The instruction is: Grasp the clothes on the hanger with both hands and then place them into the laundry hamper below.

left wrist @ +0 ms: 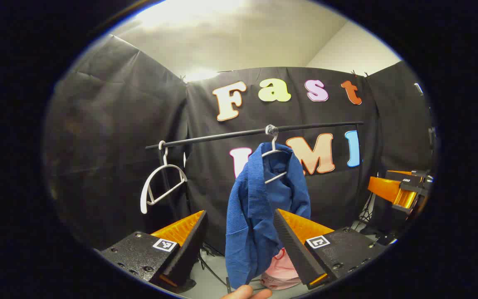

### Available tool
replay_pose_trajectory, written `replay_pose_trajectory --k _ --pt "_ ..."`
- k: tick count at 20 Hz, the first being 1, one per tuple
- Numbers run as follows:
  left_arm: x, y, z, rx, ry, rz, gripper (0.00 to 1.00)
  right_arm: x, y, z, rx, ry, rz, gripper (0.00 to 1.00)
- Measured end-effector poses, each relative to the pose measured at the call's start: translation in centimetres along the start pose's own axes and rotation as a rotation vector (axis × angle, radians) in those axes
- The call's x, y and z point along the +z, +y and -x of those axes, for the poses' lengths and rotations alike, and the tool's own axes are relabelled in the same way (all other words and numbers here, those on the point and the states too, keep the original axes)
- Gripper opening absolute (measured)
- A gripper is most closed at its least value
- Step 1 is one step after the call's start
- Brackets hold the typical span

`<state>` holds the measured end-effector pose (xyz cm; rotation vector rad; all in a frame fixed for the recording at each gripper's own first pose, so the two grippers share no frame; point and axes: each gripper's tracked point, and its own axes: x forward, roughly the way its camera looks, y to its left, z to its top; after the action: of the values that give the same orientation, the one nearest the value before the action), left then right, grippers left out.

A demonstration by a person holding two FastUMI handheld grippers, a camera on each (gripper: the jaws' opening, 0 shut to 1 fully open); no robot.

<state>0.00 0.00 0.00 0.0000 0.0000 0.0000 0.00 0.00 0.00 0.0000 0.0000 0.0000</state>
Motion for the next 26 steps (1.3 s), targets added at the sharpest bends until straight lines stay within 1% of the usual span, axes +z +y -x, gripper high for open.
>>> replay_pose_trajectory --k 3,4,5,6,7,8,9,11,12,13,15,18,19,20,23,26 --pt "-0.2 -0.6 -0.8 0.017 0.012 0.007 0.97 -0.5 0.1 -1.1 0.035 -0.001 0.033 0.96" --pt "0.0 -0.7 -0.9 0.022 0.013 0.009 1.00 -0.7 0.2 -1.5 0.048 0.003 0.042 0.98" --pt "0.0 -1.0 -1.1 0.027 0.012 0.010 0.98 -0.7 0.2 -1.8 0.061 0.003 0.053 0.97" --pt "0.0 -1.1 -1.3 0.036 0.013 0.009 1.00 -0.8 0.1 -2.3 0.072 0.002 0.062 0.97" --pt "0.1 -1.3 -1.6 0.046 0.014 0.008 1.00 -0.7 0.2 -2.8 0.083 -0.002 0.067 0.97" --pt "0.2 -1.5 -1.8 0.053 0.013 0.011 1.00 -0.5 -0.1 -3.3 0.086 -0.010 0.070 0.96" --pt "0.5 -1.8 -2.0 0.055 0.009 0.021 0.98 -0.2 -0.3 -3.7 0.091 -0.020 0.071 0.97" --pt "1.0 -2.3 -2.4 0.061 0.002 0.041 0.98 0.3 -0.6 -4.6 0.099 -0.036 0.065 0.98" --pt "1.1 -2.5 -2.5 0.064 0.001 0.044 0.98 0.2 -0.9 -4.9 0.100 -0.034 0.059 0.96" --pt "1.3 -2.7 -2.6 0.065 -0.003 0.043 1.00 0.2 -1.2 -5.3 0.102 -0.030 0.051 0.97" --pt "1.8 -3.2 -2.8 0.068 -0.016 0.029 1.00 -0.1 -1.5 -5.9 0.109 -0.015 0.041 0.97" --pt "2.2 -3.8 -3.4 0.075 -0.034 0.007 1.00 -0.8 -2.4 -6.4 0.097 0.013 0.037 0.97" --pt "2.2 -3.9 -3.6 0.080 -0.030 0.009 0.97 -1.0 -2.3 -6.6 0.101 0.022 0.033 0.99" --pt "2.0 -3.9 -3.7 0.085 -0.025 0.015 0.99 -1.2 -2.2 -6.9 0.107 0.030 0.031 0.98" --pt "1.2 -3.8 -4.2 0.113 0.010 0.040 1.00 -1.8 -1.5 -7.8 0.144 0.059 0.036 0.98" --pt "0.5 -3.3 -4.8 0.145 0.027 0.036 1.00 -2.3 -0.6 -9.3 0.186 0.063 0.050 0.98"
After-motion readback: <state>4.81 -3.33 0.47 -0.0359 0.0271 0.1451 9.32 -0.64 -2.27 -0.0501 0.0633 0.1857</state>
